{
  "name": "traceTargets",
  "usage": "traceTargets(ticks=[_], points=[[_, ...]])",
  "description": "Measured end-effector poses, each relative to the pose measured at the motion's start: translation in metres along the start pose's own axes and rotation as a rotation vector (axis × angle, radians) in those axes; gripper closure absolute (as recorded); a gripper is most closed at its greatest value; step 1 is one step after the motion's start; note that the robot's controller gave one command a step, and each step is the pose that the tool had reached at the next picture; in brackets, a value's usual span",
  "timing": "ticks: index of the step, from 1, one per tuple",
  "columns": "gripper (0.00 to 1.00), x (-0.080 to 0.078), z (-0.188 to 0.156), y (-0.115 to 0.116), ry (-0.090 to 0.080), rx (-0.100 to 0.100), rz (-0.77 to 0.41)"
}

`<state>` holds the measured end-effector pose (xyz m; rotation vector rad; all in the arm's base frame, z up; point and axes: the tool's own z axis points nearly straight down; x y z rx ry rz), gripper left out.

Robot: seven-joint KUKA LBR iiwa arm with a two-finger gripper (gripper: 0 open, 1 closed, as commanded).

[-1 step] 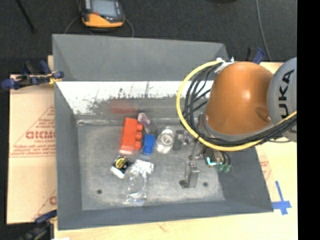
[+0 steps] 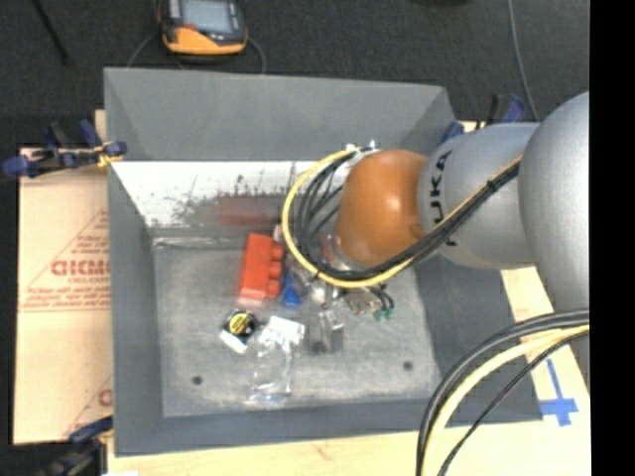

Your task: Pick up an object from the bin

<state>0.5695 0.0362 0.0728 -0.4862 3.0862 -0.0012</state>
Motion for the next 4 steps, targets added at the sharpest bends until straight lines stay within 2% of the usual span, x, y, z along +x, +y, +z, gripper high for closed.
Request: traceTargets(ticks=[1, 2, 3, 4], points=[[0.00, -0.041, -0.029, -0.048, 0.008, -0.002, -0.289], [0.00, -0.064, -0.043, -0.051, 0.009, -0.004, -0.517], [0.00, -0.061, 0.002, -0.055, 0.007, -0.004, -0.753], [0.00, -0.063, -0.001, -0.056, 0.004, -0.006, -0.748]])
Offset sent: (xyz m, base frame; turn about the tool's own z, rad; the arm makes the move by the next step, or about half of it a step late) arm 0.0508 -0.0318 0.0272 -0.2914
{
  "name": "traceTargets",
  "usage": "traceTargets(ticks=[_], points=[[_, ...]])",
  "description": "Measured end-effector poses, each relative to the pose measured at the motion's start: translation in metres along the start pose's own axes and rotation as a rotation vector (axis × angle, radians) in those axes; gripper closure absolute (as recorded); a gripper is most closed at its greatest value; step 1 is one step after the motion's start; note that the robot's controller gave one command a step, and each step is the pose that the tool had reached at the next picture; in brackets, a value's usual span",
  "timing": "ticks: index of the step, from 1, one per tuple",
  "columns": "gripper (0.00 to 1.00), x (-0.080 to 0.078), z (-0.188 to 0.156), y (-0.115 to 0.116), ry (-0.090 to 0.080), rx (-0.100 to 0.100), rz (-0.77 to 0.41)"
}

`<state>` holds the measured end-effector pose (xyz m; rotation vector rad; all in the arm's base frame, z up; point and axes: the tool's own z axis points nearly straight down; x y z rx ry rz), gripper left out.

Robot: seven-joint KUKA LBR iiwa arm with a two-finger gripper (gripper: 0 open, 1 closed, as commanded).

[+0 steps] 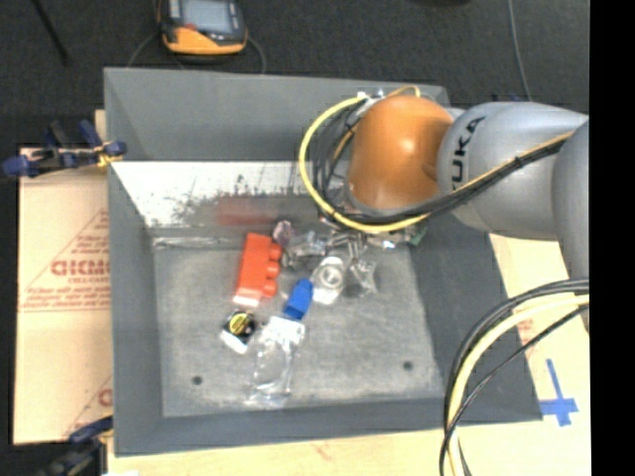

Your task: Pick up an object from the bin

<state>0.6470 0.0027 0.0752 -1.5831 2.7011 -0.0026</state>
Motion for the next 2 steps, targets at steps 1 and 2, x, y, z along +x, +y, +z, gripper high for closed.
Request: traceTargets(ticks=[1, 2], points=[[1.00, 0.000, -0.001, 0.000, -0.001, -0.001, 0.002], [1.00, -0.001, -0.053, -0.004, 0.003, 0.002, 0.009]])
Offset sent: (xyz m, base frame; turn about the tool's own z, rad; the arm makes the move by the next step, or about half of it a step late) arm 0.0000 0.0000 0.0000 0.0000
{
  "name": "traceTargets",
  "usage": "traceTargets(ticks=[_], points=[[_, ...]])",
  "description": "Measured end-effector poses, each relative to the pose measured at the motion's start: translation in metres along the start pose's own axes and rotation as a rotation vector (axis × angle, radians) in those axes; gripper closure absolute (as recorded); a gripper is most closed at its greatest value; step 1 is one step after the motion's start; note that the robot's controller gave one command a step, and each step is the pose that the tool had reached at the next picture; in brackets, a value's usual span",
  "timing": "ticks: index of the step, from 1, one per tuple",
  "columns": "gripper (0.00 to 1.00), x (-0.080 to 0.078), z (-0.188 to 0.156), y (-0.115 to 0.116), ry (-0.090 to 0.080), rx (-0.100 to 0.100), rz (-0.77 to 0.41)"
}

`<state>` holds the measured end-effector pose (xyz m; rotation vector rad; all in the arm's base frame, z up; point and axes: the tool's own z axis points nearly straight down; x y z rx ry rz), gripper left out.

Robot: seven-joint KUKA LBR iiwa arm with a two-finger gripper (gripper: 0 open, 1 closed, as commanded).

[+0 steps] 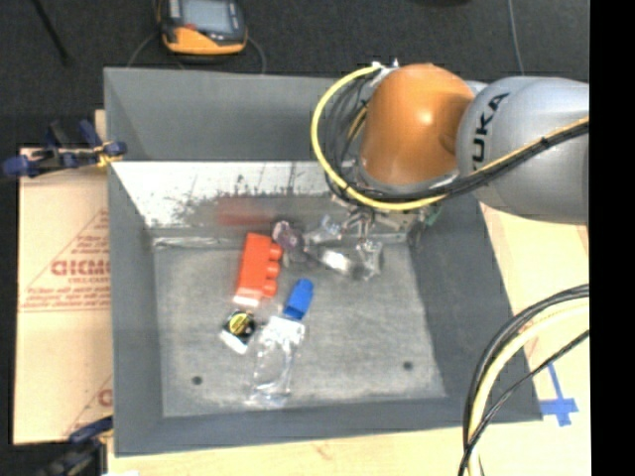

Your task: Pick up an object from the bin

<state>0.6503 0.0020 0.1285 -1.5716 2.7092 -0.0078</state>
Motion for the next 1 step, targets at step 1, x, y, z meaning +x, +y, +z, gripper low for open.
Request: traceTargets(ticks=[1], points=[[1.00, -0.0007, -0.0555, -0.0030, 0.000, 0.000, 0.006]])
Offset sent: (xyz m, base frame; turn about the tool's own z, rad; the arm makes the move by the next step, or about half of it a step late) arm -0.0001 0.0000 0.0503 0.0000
